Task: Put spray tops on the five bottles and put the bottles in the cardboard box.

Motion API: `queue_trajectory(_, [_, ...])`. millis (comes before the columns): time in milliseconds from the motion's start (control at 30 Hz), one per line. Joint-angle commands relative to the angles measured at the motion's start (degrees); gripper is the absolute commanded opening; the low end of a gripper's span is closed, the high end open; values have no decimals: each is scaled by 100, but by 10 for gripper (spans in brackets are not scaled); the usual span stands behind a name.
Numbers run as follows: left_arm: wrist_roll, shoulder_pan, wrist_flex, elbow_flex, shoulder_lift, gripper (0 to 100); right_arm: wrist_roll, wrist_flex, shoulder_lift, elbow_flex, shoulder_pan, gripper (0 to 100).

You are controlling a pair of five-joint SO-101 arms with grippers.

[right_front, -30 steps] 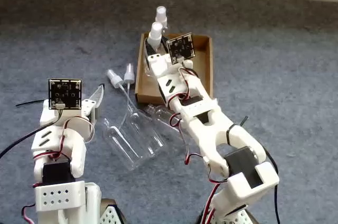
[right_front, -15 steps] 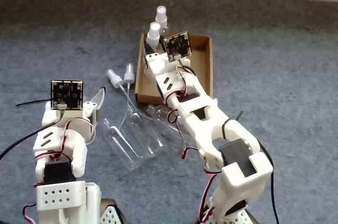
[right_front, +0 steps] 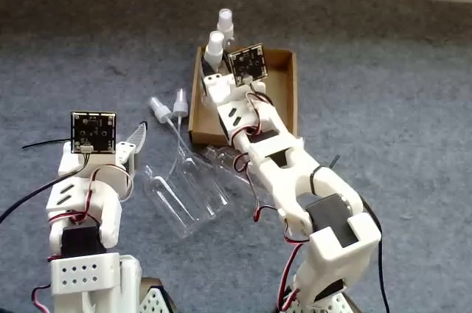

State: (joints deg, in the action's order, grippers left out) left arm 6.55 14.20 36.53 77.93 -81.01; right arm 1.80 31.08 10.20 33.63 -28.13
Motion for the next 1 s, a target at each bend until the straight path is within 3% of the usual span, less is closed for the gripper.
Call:
queue_trajectory(0, [-44, 48, -105, -48, 22, 266, 88, 119, -57, -356, -22, 5])
queue_trajectory(967, [-44, 48, -105, -48, 22, 266, 97, 84, 312, -796, -48, 10])
